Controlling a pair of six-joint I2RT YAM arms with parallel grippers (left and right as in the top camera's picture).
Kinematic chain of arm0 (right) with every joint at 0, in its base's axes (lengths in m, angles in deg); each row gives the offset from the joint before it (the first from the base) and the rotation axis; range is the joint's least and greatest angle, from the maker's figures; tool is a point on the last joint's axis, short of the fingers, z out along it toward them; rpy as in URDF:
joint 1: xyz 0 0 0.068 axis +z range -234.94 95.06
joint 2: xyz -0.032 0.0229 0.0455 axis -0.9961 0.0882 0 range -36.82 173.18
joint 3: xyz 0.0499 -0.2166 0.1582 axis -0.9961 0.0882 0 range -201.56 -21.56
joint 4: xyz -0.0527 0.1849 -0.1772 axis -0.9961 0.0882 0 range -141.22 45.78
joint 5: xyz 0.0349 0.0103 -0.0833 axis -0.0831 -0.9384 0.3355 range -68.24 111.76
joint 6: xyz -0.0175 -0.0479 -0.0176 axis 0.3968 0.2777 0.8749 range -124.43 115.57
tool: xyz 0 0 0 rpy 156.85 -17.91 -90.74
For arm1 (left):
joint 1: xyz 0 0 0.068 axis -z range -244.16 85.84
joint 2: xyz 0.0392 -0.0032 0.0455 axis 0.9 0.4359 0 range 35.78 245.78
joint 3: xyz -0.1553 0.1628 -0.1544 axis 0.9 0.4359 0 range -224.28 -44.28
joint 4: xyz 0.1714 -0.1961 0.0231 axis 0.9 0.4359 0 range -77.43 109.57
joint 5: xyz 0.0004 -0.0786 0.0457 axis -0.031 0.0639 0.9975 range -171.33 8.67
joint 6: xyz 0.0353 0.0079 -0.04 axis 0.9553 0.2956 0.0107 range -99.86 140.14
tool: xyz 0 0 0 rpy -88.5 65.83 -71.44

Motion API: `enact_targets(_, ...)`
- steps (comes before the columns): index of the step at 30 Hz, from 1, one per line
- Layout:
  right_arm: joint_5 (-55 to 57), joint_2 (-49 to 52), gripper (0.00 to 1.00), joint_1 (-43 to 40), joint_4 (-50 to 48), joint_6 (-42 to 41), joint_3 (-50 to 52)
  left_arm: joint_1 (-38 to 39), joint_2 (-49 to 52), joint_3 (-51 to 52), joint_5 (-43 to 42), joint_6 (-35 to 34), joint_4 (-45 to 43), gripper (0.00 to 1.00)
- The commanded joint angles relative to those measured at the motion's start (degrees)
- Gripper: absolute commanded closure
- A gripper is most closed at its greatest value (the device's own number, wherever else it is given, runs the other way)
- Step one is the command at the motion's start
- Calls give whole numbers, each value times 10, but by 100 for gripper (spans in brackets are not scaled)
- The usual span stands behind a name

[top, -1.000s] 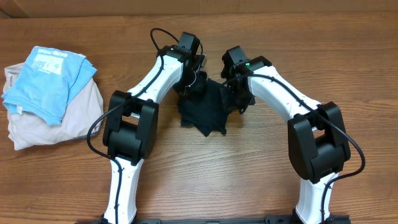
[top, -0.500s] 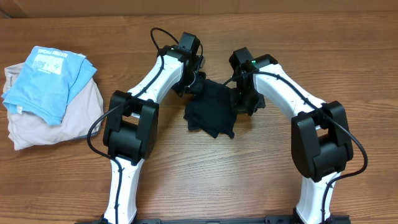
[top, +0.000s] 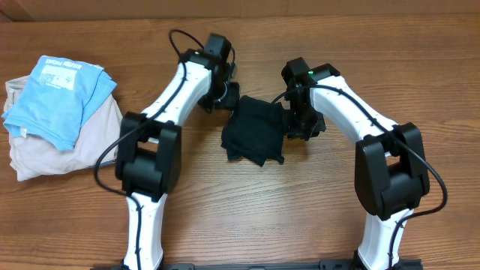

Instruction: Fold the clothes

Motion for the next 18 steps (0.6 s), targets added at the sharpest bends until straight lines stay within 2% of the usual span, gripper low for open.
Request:
enact_targets(1, -86, -42, 64, 0, 3, 42, 1, -1, -68, -14, 10, -3, 10, 38)
enact_targets(9, -131, -34, 59, 1, 7, 43, 18, 15, -51, 1, 2, -1, 67, 36)
enact_targets(18, -131, -34, 60, 1, -93, 30, 93, 21, -21, 40, 6, 1, 19, 37)
